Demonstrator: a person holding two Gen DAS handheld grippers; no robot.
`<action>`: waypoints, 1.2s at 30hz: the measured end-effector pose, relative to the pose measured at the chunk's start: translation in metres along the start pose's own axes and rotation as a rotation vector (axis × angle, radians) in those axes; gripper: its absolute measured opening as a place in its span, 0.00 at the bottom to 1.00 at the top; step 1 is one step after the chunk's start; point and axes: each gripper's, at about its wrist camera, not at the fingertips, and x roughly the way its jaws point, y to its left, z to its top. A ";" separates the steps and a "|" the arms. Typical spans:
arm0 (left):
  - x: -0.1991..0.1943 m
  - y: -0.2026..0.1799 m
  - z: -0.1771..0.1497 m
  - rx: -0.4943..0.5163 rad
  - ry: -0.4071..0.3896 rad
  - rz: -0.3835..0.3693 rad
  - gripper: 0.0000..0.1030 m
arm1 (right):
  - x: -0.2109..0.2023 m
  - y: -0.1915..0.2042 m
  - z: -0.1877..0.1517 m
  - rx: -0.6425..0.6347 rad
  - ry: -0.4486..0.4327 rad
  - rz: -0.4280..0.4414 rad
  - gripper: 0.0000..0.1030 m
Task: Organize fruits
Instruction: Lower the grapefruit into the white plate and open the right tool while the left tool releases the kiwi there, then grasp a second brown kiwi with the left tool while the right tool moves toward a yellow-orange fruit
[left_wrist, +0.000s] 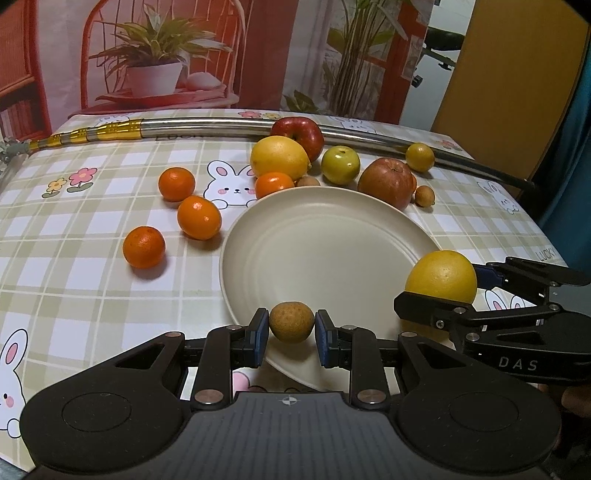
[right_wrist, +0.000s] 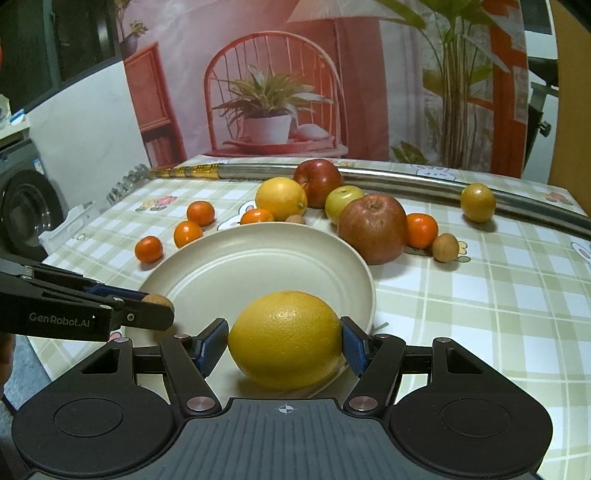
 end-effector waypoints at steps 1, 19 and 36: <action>-0.001 0.000 0.000 0.000 0.000 0.000 0.28 | 0.000 0.000 0.000 0.000 0.001 0.000 0.60; -0.002 0.000 0.000 -0.006 -0.003 -0.001 0.28 | 0.001 0.003 0.000 -0.013 0.008 0.003 0.62; -0.028 0.034 0.023 -0.100 -0.071 0.021 0.28 | -0.022 -0.012 0.021 -0.022 -0.116 -0.036 0.65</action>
